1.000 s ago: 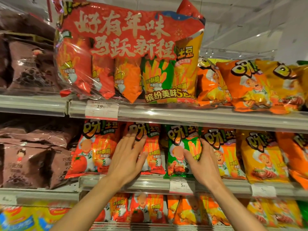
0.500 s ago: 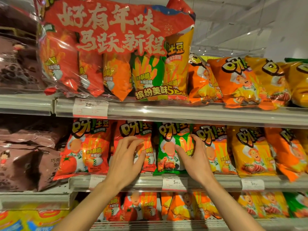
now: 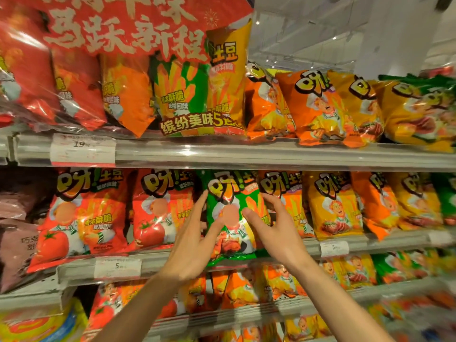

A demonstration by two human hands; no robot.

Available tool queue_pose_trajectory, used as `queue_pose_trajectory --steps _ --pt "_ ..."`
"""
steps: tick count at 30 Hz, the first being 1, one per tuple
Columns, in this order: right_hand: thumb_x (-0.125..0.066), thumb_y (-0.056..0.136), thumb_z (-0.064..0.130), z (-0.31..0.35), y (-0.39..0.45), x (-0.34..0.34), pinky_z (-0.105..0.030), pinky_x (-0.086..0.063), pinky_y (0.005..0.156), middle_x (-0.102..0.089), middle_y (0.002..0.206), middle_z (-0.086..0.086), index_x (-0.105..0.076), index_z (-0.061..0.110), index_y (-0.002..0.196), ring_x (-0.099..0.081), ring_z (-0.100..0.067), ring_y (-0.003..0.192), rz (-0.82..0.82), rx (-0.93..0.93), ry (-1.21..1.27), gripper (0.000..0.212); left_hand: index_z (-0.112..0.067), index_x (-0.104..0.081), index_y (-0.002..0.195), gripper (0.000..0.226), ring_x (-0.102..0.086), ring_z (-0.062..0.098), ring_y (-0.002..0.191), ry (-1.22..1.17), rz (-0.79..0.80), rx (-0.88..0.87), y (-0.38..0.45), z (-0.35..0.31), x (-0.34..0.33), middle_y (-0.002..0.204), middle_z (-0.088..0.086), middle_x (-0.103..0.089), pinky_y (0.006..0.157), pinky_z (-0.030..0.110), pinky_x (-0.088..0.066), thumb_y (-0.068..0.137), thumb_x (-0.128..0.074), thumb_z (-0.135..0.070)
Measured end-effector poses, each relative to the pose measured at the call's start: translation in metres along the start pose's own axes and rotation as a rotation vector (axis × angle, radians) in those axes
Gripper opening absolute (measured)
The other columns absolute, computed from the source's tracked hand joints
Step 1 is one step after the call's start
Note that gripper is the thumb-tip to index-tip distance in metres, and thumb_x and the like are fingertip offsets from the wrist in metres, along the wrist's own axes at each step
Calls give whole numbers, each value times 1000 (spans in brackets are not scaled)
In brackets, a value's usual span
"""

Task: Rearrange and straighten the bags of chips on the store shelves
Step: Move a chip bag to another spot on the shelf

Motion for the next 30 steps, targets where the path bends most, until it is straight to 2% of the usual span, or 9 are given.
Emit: queue_pose_trajectory --steps 7,13,15,17,19,21,23,25,30 --pt "-71 80 59 -22 -31 65 -34 -46 104 -59 129 15 -47 35 136 -54 -2 120 -7 -23 35 65 -58 -20 148 69 -50 2 59 -68 -8 -29 -26 -36 -55 75 -10 -50 56 12 -38 87 -52 -66" --pt "-71 85 47 -61 -60 170 1 -35 83 -52 120 24 -48 34 133 -48 18 104 -23 -36 36 54 -57 -27 145 67 -63 -2 74 -62 -12 -57 -52 -88 -150 90 -8 -67 70 15 -48 86 -56 -68" --pt "-70 85 50 -85 -72 214 -10 -38 92 -52 125 23 -46 36 134 -50 9 112 -35 -59 24 56 -54 -26 147 66 -58 -14 74 -27 21 -64 -62 -110 -195 92 -25 -63 70 6 -42 89 -58 -58" --pt "-69 84 54 -109 -83 259 -24 -41 99 -53 130 18 -46 36 136 -50 -3 120 -59 -86 5 59 -56 -24 147 66 -56 0 63 3 78 -64 -70 -127 -242 75 -13 -63 64 17 -40 90 -57 -56" --pt "-69 84 54 -133 -93 302 -25 -42 99 -55 129 15 -47 34 136 -53 -3 118 -82 -124 6 59 -61 -22 145 65 -60 6 71 -14 125 -78 -73 -140 -287 87 -4 -65 70 23 -45 90 -57 -58" --pt "-69 83 56 -154 -99 342 -25 -45 98 -59 127 13 -49 34 132 -56 0 114 -111 -152 5 58 -65 -21 142 64 -64 9 104 -25 170 -97 -71 -156 -329 121 -2 -65 88 25 -48 87 -55 -66" --pt "-68 79 64 -174 -101 379 -32 -46 101 -60 126 13 -48 37 131 -57 -3 115 -144 -179 0 62 -68 -22 140 67 -59 11 118 -51 209 -129 -67 -176 -367 145 -14 -52 101 36 -47 82 -54 -75" --pt "-67 80 63 -191 -100 413 -33 -46 100 -60 126 14 -47 37 132 -57 -6 116 -179 -209 -12 62 -68 -20 141 71 -61 5 111 -57 249 -146 -61 -190 -402 144 -30 -46 101 39 -48 79 -52 -79" --pt "-66 82 60 -228 -90 467 -21 -45 83 -59 121 21 -47 40 129 -57 3 109 -202 -251 16 54 -59 -16 148 79 -47 0 132 -33 325 -166 -40 -204 -472 155 -28 -33 108 31 -43 80 -46 -84"
Point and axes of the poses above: each hand's wrist, its own y-axis towards the middle knuckle, its own x-axis out of the back of the hand, z = x × y, the point moved 5 cm from there along y, towards the middle knuckle
